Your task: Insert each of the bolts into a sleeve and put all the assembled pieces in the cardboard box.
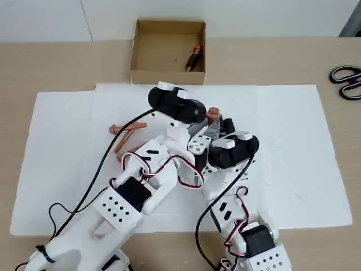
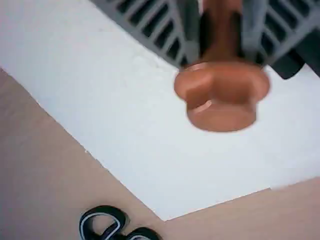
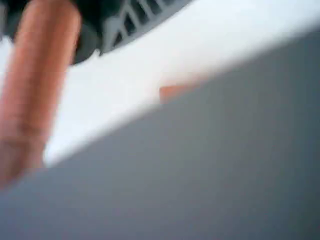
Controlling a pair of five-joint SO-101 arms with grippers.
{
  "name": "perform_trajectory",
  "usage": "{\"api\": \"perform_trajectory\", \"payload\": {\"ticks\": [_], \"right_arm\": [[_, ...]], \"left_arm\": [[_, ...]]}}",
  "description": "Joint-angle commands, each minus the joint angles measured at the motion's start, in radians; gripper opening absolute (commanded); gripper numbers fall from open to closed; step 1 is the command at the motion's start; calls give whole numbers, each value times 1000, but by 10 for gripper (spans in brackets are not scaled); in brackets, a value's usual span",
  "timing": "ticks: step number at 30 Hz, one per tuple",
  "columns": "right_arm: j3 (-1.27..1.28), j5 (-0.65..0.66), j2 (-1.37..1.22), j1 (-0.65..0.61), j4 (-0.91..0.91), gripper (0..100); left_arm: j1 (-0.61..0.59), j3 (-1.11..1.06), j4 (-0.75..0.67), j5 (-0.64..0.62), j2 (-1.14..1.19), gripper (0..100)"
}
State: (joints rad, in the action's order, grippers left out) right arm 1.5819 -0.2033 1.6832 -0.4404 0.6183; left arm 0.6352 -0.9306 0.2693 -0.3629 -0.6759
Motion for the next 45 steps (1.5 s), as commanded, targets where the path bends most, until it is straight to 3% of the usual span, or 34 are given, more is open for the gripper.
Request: {"api": "perform_trajectory", "payload": {"ticks": [1, 7, 14, 45], "right_arm": [[-14, -9, 18, -2, -19, 2], [-14, -9, 18, -2, -19, 2], [-14, -9, 18, -2, -19, 2], [-11, -8, 18, 1, -22, 2]], "left_arm": [[-32, -12, -83, 12, -38, 6], [-32, -108, -210, 71, -43, 6], [-12, -119, -207, 71, -43, 6], [-9, -114, 83, 69, -44, 6]]}}
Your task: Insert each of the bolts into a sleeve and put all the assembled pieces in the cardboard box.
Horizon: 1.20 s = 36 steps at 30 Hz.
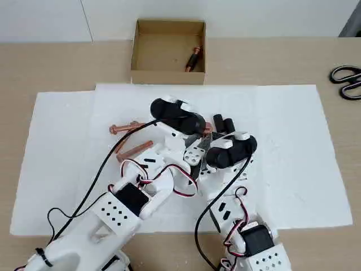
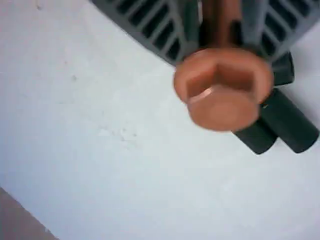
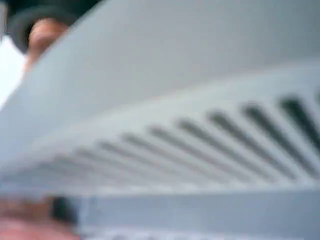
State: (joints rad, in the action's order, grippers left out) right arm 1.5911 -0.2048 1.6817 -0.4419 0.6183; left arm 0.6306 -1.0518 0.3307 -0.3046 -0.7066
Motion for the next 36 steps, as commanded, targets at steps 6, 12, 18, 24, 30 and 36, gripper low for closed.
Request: {"api": "perform_trajectory", "payload": {"ticks": [6, 12, 18, 24, 30, 36], "right_arm": [[-20, -6, 19, 2, -22, 2], [-20, -6, 19, 2, -22, 2], [-20, -6, 19, 2, -22, 2], [-21, -6, 19, 2, -22, 2], [-23, -5, 19, -1, -22, 2], [-58, -2, 19, -2, -18, 2]], "left_arm": [[-5, 2, 25, 11, -9, 7], [-5, 2, 25, 11, -8, 7], [-5, 2, 60, 11, -6, 6], [-5, 8, 101, 11, -6, 6], [-5, 5, 103, 11, -6, 6], [-5, 21, 161, 11, -6, 6]]}}
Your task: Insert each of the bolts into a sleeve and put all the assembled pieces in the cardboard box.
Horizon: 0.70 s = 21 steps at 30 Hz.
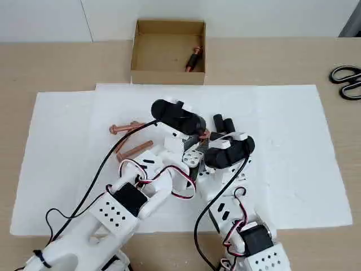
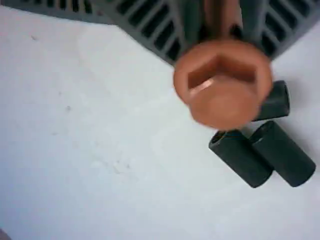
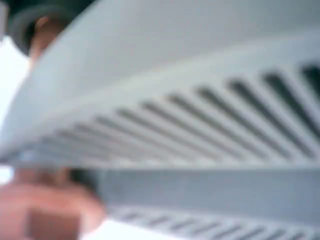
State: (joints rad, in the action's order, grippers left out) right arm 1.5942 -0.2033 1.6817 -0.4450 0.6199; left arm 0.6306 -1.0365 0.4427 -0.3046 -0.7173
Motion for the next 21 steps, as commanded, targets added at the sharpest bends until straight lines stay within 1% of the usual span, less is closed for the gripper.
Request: {"api": "perform_trajectory", "payload": {"ticks": [1, 10, 17, 21], "right_arm": [[-66, -3, 19, 1, -19, 2], [-72, -3, 19, 1, -19, 3], [-74, 49, 19, 1, -19, 3], [-74, 51, 19, 1, -19, 3]], "left_arm": [[-5, 7, 60, 11, 5, 6], [-2, 12, 71, 11, 5, 6], [-2, 84, 178, 11, 5, 6], [-2, 94, 181, 11, 5, 6]]}}
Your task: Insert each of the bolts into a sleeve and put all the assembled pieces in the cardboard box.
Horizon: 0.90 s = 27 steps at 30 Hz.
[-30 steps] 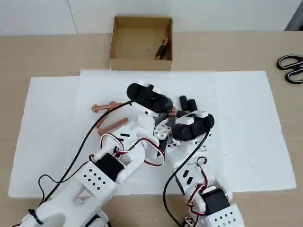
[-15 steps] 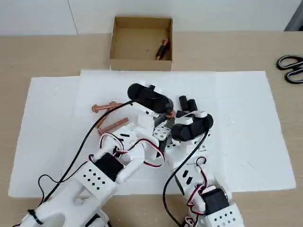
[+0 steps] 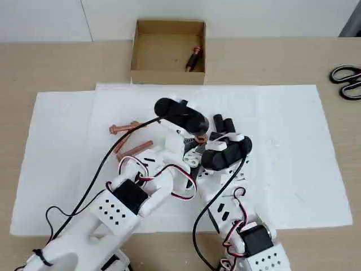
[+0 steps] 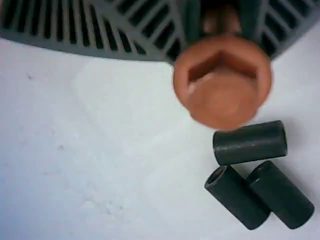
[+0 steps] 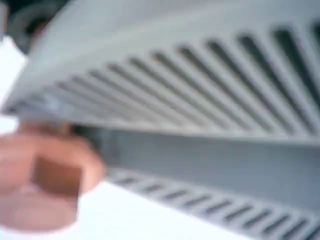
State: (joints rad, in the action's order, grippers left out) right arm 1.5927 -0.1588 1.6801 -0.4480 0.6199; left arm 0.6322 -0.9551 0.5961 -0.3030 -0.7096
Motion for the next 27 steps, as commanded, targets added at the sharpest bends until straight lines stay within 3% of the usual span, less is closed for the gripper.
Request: {"api": "perform_trajectory", "payload": {"ticks": [1, 19, 27], "right_arm": [[-72, 6, 21, 4, -19, 3], [-72, 6, 21, 4, -19, 3], [-72, 6, 21, 4, -19, 3]], "left_arm": [[-5, 13, 28, 9, -3, 6], [-6, 15, 28, 12, -9, 10], [-6, 10, 29, 11, -9, 145]]}}
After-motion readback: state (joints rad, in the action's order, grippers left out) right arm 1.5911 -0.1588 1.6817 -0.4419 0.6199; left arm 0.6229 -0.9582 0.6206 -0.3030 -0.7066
